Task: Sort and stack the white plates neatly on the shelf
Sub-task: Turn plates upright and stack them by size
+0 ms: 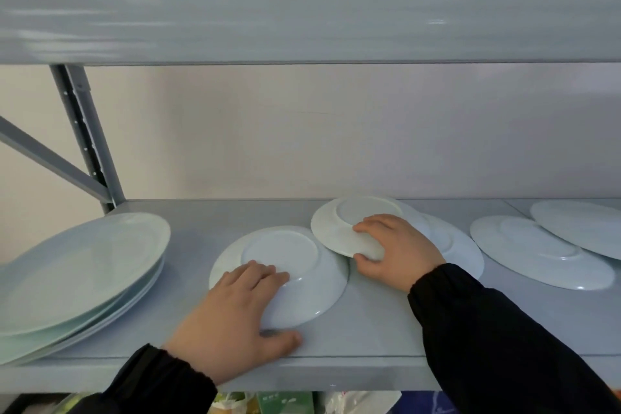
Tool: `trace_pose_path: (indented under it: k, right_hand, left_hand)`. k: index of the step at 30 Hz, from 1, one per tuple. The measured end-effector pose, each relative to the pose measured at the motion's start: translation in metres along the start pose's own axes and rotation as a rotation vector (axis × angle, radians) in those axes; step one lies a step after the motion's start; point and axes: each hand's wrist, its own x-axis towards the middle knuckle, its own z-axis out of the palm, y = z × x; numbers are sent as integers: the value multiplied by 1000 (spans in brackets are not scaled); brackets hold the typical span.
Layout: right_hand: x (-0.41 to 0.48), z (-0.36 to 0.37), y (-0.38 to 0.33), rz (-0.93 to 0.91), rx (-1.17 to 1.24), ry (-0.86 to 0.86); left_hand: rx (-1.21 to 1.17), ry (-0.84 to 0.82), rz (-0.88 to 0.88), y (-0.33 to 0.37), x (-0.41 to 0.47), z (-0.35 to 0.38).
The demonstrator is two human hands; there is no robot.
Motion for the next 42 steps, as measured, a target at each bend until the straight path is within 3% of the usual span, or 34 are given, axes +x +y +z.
trace_pose_path:
  k: [4, 9, 16, 22, 26, 30, 35, 38, 42]
  right_hand:
    - [0, -1, 5, 53, -25, -52]
    - [1, -3, 5, 75, -20, -87]
    - [-2, -4, 5, 90, 21, -72]
    - [-3, -5, 4, 102, 56, -35]
    - [-2, -4, 3, 122, 86, 6]
    - [-1, -5, 3, 146, 110, 39]
    - [-1, -6, 4, 147, 125, 30]
    - [0, -7, 4, 150, 122, 28]
    - [0, -8, 2, 156, 109, 6]
  left_hand:
    - [133, 64, 62, 0, -26, -3]
    - [196, 25, 192, -1, -46, -8]
    - [282, 160, 85, 5, -51, -36]
    - [-84, 488, -91, 0, -27, -59]
    - [-435, 628, -311, 2, -8, -55]
    - [-700, 565, -539, -10, 9, -35]
    - [-766, 495, -661, -27, 21, -15]
    - [-659, 440, -642, -33, 28, -10]
    - [-375, 242, -494, -42, 35, -3]
